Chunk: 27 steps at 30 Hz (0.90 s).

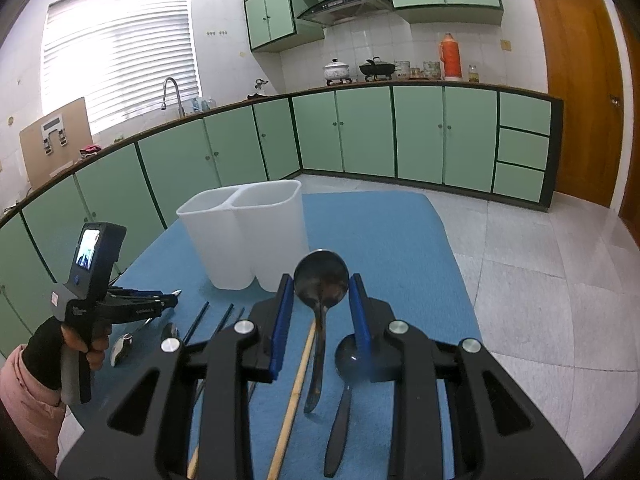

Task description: Organize utensils

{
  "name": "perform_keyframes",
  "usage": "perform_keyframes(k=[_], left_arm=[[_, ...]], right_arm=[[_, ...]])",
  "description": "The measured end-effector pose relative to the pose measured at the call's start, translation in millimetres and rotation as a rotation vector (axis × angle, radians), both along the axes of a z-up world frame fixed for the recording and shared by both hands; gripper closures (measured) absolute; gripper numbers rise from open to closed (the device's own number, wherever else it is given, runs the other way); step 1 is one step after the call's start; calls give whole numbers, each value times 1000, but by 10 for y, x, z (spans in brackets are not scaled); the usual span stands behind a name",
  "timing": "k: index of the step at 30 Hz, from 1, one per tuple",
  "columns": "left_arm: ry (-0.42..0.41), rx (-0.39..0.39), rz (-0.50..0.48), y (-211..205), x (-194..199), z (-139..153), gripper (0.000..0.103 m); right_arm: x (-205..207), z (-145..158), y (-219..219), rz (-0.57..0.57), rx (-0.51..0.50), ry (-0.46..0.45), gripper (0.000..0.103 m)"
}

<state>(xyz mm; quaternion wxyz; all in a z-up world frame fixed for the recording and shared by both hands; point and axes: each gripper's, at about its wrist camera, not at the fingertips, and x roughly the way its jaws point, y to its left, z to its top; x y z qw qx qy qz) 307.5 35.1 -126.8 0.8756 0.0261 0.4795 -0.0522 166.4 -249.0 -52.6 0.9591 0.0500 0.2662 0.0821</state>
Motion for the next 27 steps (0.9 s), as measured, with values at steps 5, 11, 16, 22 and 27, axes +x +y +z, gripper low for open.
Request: perform_keyframes(k=[5, 11, 16, 22, 27], left_arm=[[1, 4, -15, -46, 39, -10, 89], [-65, -50, -13, 10, -130, 85, 90], [-206, -129, -17, 134, -456, 344, 90], [-373, -185, -15, 248, -877, 604, 90], [-463, -201, -16, 270, -1082, 839, 90]], right_arm=[[23, -7, 12, -1, 0, 2, 76], [16, 2, 19, 7, 2, 0, 76], [-14, 54, 56, 26, 6, -18, 76], [-72, 131, 131, 55, 13, -36, 76], [-105, 220, 174, 64, 12, -51, 76]])
